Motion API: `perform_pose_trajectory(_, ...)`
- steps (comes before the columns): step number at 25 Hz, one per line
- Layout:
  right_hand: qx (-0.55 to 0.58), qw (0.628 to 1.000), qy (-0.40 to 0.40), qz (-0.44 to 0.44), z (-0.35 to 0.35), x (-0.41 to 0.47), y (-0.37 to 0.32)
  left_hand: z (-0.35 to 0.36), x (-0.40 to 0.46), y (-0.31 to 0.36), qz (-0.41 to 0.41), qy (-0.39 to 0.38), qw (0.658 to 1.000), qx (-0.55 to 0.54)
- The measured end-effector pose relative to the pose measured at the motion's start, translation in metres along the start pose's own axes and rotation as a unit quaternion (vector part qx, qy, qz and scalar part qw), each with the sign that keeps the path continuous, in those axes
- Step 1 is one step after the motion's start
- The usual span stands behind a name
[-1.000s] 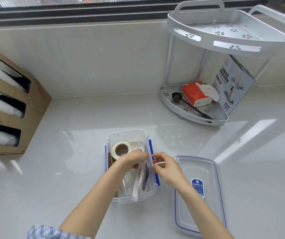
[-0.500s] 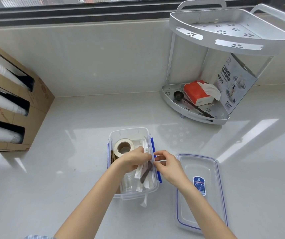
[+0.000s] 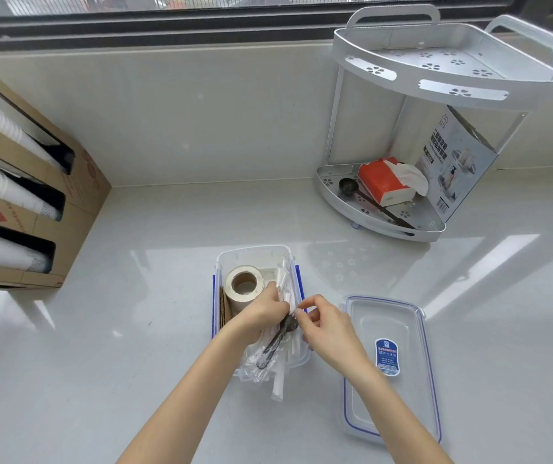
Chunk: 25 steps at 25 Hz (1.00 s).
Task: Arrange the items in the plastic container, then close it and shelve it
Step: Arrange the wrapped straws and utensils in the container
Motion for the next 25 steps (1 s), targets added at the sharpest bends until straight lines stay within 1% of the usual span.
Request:
perform_pose_trajectory(6,-0.064,0.998,-0.005,-0.024,0.007,-0.004,-0.016,-0.011,-0.002,-0.006,-0.008,0.012,0.997,-0.081)
perform_pose_trajectory(10,-0.038,0.999,-0.021,-0.015,0.012,-0.006,-0.024,-0.019,-0.010,-0.005,0.006,0.031,0.989,-0.146)
perform_pose_trajectory(13,0.000,1.000,-0.020,-0.004,0.014,-0.005,-0.031,-0.023,-0.016,-0.006,0.022,0.025,0.977,-0.210)
perform_pose_trajectory(15,0.008,1.000,-0.014,-0.005,0.015,-0.005,-0.035,-0.023,-0.021,-0.005,0.018,0.016,0.966,-0.258)
perform_pose_trajectory(18,0.016,1.000,-0.006,-0.012,0.016,-0.004,-0.040,-0.022,-0.027,-0.003,0.008,-0.021,0.934,-0.358)
perform_pose_trajectory(20,0.019,1.000,-0.012,-0.016,0.015,-0.004,-0.041,-0.023,-0.027,-0.004,0.005,-0.036,0.922,-0.386)
perform_pose_trajectory(23,0.030,0.999,-0.028,-0.019,0.016,-0.004,-0.041,-0.026,-0.029,-0.005,-0.005,-0.019,0.910,-0.415)
perform_pose_trajectory(25,0.047,0.998,-0.031,-0.022,0.016,-0.004,-0.040,-0.028,-0.029,-0.005,0.001,-0.003,0.893,-0.451)
Point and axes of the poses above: each hand's wrist, its own x-axis towards the middle knuckle, its own z-axis out of the palm, y = z × x, the point moved 2 cm from there along x, towards the middle knuckle, and after that the axes turned 6 degrees about -x, right-handed, at the moved point
